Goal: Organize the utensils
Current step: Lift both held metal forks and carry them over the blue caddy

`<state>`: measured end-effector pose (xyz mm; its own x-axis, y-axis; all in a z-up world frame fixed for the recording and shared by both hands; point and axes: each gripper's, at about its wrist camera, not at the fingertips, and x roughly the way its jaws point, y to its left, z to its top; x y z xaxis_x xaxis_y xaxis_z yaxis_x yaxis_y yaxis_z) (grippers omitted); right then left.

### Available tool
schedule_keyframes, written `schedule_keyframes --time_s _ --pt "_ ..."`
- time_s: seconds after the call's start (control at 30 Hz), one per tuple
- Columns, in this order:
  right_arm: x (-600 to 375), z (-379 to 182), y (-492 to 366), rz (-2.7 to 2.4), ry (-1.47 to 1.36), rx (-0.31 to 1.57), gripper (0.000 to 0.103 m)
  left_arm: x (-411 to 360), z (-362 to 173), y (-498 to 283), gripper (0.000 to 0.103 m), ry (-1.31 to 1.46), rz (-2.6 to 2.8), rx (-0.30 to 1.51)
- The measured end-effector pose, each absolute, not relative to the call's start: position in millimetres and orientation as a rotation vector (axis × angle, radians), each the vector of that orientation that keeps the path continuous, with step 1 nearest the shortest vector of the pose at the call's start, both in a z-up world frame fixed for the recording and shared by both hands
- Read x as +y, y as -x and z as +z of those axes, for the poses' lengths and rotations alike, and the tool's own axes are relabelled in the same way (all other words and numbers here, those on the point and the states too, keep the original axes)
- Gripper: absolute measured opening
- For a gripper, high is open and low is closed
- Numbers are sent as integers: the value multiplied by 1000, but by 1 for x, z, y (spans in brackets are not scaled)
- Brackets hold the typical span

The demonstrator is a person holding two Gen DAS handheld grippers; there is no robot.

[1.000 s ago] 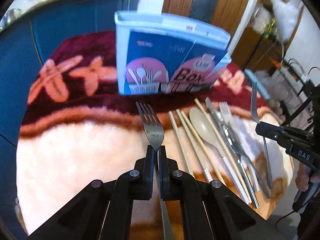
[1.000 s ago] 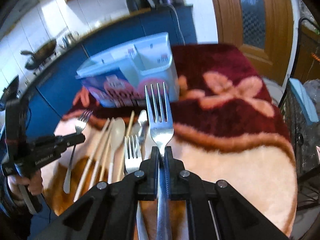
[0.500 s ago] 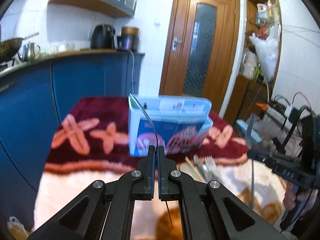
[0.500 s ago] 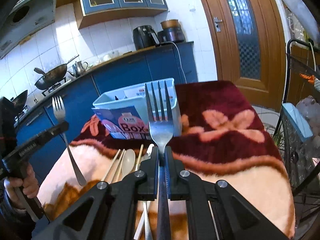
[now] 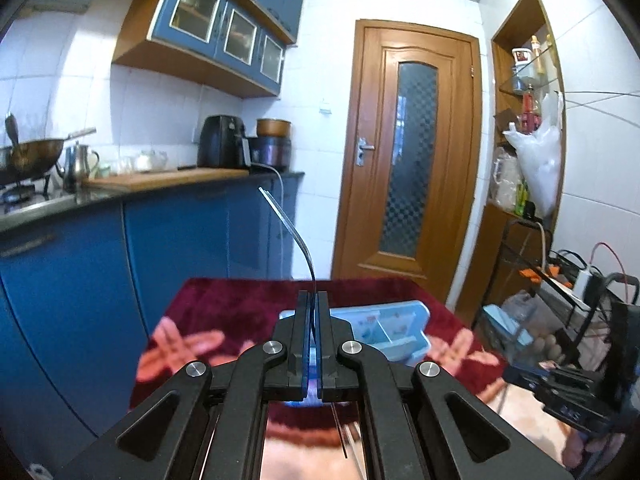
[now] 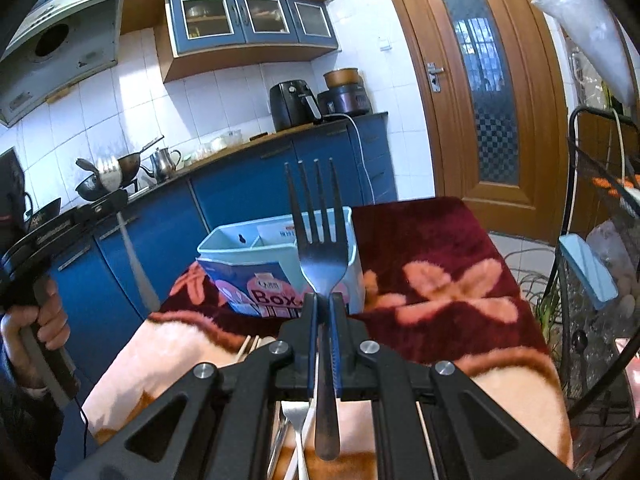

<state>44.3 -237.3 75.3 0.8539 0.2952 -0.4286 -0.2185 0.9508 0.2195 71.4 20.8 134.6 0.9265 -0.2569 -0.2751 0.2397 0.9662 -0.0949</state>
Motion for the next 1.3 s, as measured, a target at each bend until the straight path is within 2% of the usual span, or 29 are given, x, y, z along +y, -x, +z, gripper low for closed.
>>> schedule_keyframes --time_s 0.3,0.57,1.03,1.3 --pt "-239 86 -61 264 -178 457 7 11 156 -108 1 53 -146 201" --pt "-242 95 -85 253 -199 445 7 4 160 -136 1 64 -125 194" --pt "-223 137 -141 269 -159 313 7 2 133 -174 1 63 -133 237" --pt "-211 114 -187 291 -117 372 7 -4 112 -188 1 27 -157 278"
